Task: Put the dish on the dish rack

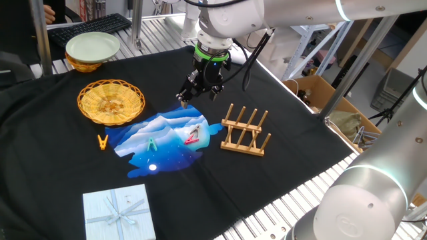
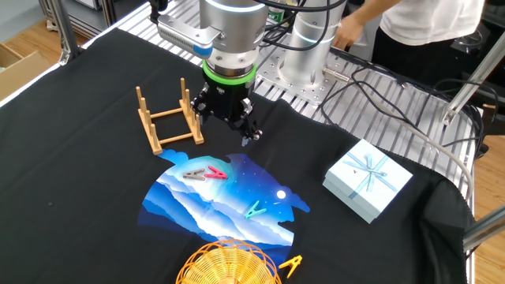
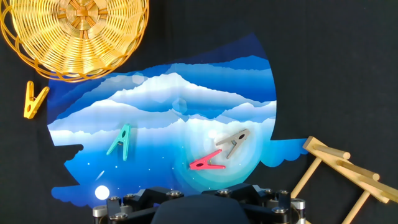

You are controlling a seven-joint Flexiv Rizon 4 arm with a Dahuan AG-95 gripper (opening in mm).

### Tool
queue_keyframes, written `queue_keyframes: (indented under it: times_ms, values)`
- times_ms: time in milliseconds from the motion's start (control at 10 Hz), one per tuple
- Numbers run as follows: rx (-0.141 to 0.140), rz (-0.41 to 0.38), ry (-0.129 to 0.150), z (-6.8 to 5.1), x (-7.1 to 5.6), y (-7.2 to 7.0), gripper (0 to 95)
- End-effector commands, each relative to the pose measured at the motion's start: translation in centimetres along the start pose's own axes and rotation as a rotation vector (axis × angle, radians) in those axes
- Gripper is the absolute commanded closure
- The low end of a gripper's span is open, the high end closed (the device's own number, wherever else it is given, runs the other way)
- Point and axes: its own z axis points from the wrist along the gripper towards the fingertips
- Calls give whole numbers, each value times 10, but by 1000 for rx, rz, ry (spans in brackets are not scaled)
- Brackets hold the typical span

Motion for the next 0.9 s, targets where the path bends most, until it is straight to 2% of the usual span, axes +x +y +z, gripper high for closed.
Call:
queue_keyframes:
  times_ms: [100, 900]
  values:
    - [-137, 202, -19, 0, 0, 0, 950]
    - [-135, 197, -20, 7, 1, 2, 950]
